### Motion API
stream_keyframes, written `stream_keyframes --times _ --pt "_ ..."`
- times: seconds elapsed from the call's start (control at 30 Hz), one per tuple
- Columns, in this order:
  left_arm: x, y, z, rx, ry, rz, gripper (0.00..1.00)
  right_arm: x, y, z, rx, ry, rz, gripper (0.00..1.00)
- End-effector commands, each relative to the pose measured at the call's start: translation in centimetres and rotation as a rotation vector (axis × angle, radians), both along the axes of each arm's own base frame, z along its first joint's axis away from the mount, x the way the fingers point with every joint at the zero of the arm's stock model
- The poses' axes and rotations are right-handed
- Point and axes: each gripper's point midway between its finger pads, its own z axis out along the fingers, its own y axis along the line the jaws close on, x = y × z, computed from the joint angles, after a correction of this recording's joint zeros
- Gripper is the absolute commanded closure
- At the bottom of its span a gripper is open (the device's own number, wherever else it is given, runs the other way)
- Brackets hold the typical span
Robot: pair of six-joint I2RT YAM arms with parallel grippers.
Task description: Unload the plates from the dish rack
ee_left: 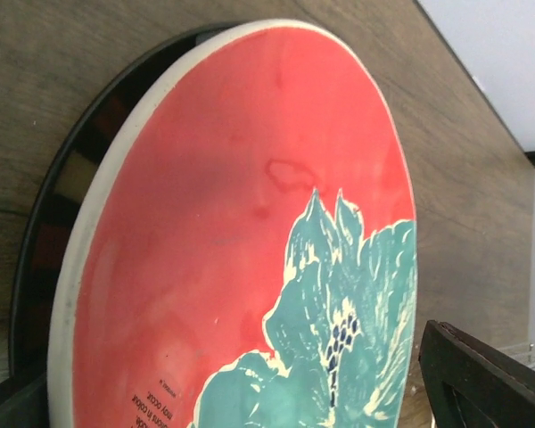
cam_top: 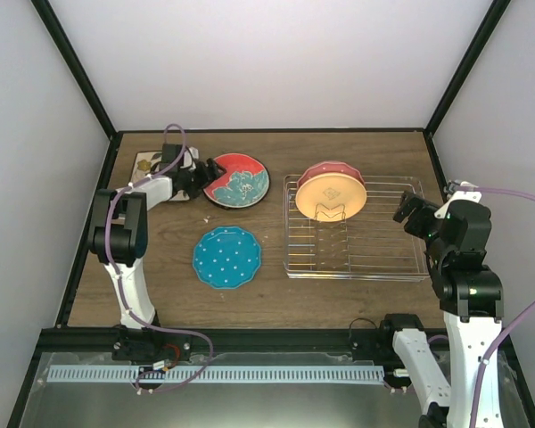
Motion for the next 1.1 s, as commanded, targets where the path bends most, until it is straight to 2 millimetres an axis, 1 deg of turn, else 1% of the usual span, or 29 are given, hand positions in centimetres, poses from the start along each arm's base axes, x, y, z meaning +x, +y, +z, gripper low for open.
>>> stream_keyframes --times 0.0,0.17,0.3,0.5,0.57,0.7,0.77,0.8,0.83,0.87,0.9,0.93,1.0,1.07 --pt "0.3 -0.6 0.3 0.066 -0.029 -0.031 0.08 -0.7 -0.2 1.0 -0.002 -0.030 -0.013 0.00" --pt "0.1 0.4 -0.6 0.158 -0.007 -0.015 0.06 -0.8 -0.2 1.0 -0.003 -0.028 -0.015 0.00" --pt "-0.2 1.7 -0.5 0.235 0.000 0.019 0.05 -0.8 -0.2 0.9 -0.001 -0.029 -0.014 0.00" --pt "0.2 3.2 0.3 0.362 -0.031 0.041 0.04 -0.5 0.1 0.7 0.004 -0.027 0.000 0.00" --pt "0.4 3.7 0.4 0.405 -0.036 0.050 0.04 -0.4 0.1 0.6 0.005 -0.026 0.004 0.00" --pt "0.4 4.2 0.4 0.482 -0.036 0.042 0.04 -0.5 0.2 0.6 0.003 -0.022 0.007 0.00" --pt "0.5 4.4 0.8 0.518 -0.049 0.041 0.04 -0.6 0.2 0.6 0.003 -0.023 0.007 0.00" --pt "0.7 4.6 1.3 0.536 -0.064 0.047 0.04 -0.7 0.2 0.6 0.002 -0.024 0.006 0.00" --pt "1.1 4.6 2.2 0.550 -0.093 0.054 0.04 -0.7 0.1 0.6 0.001 -0.025 0.005 0.00" --pt "1.8 4.5 3.9 0.555 -0.139 0.062 0.04 -0.8 0.1 0.7 0.001 -0.027 0.003 0.00" --pt "2.6 4.1 5.8 0.548 -0.197 0.062 0.04 -0.8 0.1 0.7 0.001 -0.027 0.002 0.00" --pt "3.3 3.2 8.1 0.527 -0.265 0.050 0.04 -0.9 0.1 0.7 0.002 -0.028 0.002 0.00" --pt "4.6 0.5 13.8 0.464 -0.436 0.014 0.04 -0.8 0.2 0.6 0.004 -0.027 0.006 0.00" --pt "4.8 -3.6 20.0 0.386 -0.636 -0.069 0.05 -0.6 0.3 0.5 0.007 -0.026 0.015 0.00"
